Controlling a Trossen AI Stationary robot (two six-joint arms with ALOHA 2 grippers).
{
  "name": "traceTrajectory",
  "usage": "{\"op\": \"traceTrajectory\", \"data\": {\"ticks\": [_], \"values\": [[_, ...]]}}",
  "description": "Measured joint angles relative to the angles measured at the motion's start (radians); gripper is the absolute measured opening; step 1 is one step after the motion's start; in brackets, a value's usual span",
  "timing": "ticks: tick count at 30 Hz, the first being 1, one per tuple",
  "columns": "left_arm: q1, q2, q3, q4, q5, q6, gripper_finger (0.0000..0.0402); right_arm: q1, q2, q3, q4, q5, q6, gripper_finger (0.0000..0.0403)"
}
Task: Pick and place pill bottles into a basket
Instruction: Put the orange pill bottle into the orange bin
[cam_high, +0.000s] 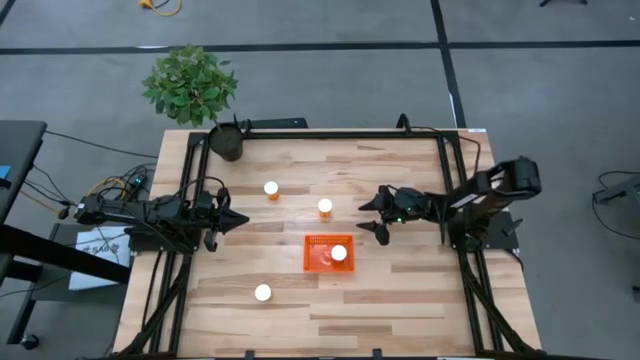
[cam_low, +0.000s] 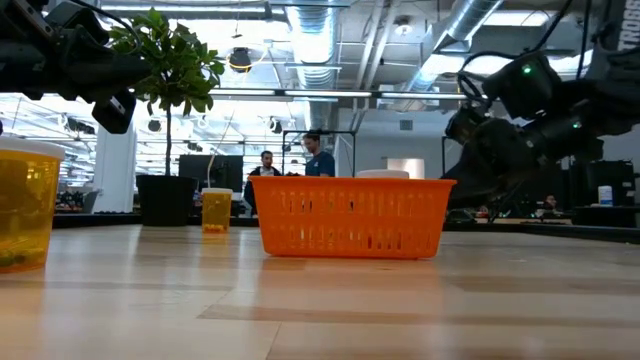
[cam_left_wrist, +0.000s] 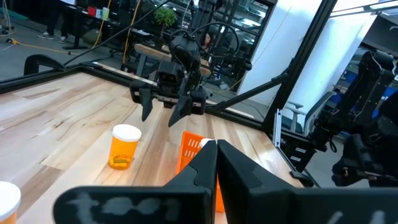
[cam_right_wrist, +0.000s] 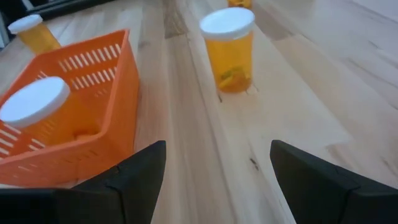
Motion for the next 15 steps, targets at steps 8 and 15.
{"op": "traceTrajectory", "data": {"ticks": [8,15], "values": [[0.000,0.000,0.000,0.000,0.000,0.000,0.0000,0.000,0.119,0.072,0.078,-0.008,-0.003,0.0282],[0.000,0.000,0.000,0.000,0.000,0.000,0.0000,-0.004,0.207,0.146,0.092,-0.041,-0.030,0.0282]]}}
